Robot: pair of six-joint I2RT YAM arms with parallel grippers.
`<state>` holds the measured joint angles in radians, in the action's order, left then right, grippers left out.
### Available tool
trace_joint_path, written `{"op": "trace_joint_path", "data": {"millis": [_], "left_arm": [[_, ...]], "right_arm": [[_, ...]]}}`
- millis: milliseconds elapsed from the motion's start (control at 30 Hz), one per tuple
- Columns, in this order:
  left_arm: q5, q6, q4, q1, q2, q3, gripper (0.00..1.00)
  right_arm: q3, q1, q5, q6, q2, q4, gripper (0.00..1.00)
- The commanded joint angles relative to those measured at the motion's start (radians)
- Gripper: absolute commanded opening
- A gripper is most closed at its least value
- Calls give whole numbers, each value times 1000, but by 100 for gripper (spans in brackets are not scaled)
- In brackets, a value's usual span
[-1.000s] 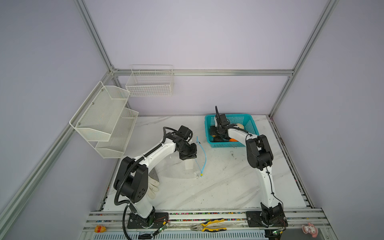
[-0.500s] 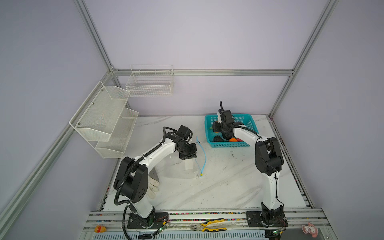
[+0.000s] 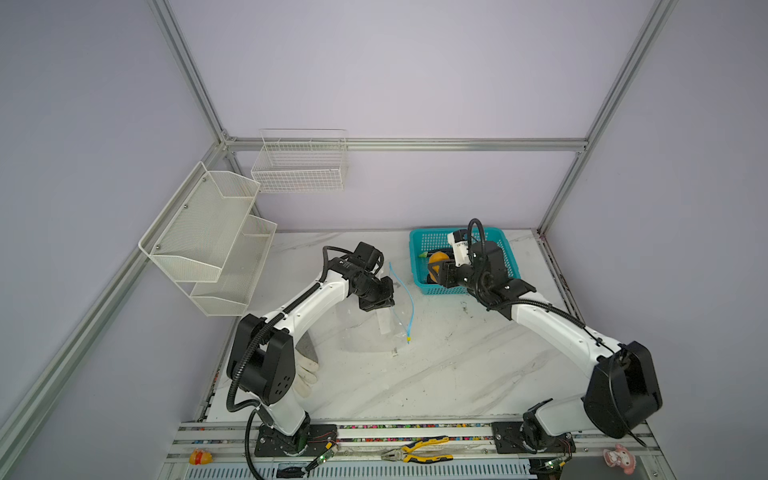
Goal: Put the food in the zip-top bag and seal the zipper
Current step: 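Carry the yellow mango with the right gripper toward the open bag mouth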
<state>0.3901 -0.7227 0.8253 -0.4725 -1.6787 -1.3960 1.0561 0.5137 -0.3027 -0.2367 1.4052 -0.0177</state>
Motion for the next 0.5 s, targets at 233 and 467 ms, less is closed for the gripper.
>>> {"op": "trace_joint_path", "data": {"millis": [233, 467], "left_arm": [[21, -28, -1, 5, 52, -74, 0], [38, -48, -7, 4, 86, -57, 0]], "right_arm": [[-137, 179, -143, -86, 6, -260, 49], [-222, 190, -148, -100, 64, -343, 48]]}}
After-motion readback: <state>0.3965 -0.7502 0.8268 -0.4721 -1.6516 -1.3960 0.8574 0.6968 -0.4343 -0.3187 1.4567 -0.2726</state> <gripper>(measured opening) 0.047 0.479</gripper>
